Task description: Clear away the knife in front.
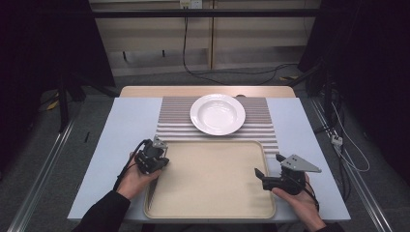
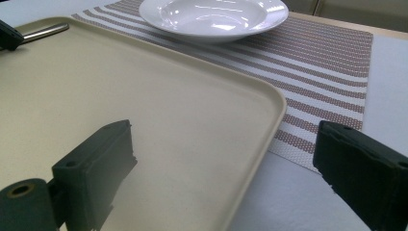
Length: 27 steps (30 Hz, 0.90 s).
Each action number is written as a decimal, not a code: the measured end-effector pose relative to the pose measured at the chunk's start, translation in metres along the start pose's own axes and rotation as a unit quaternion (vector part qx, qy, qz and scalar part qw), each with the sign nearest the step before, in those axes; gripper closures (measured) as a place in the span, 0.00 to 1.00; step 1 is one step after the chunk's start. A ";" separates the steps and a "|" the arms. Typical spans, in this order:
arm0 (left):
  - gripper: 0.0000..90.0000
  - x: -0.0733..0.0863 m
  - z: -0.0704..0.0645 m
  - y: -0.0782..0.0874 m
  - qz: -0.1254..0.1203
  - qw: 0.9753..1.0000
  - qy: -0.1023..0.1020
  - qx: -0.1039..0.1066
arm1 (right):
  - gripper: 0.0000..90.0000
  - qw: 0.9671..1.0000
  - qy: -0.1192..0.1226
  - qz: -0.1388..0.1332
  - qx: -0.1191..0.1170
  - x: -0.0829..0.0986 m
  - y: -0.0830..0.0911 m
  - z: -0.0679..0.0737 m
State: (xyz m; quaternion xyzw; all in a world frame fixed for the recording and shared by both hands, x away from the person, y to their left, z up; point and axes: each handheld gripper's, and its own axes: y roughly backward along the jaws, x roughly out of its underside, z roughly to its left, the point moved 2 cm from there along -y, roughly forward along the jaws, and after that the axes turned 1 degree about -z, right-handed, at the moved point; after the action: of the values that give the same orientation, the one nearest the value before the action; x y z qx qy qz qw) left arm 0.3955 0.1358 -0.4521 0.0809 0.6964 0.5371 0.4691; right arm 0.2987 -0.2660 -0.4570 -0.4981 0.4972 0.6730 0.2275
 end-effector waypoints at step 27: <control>0.36 -0.005 -0.001 0.005 -0.051 0.999 0.006 0.005 | 0.08 1.000 -0.001 0.001 -0.004 0.000 -0.002 0.000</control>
State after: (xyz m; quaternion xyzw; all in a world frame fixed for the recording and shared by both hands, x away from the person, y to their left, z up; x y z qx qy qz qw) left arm 0.3959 0.1340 -0.4452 0.0446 0.7048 0.5096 0.4914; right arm 0.3003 -0.2653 -0.4576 -0.4984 0.4944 0.6756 0.2253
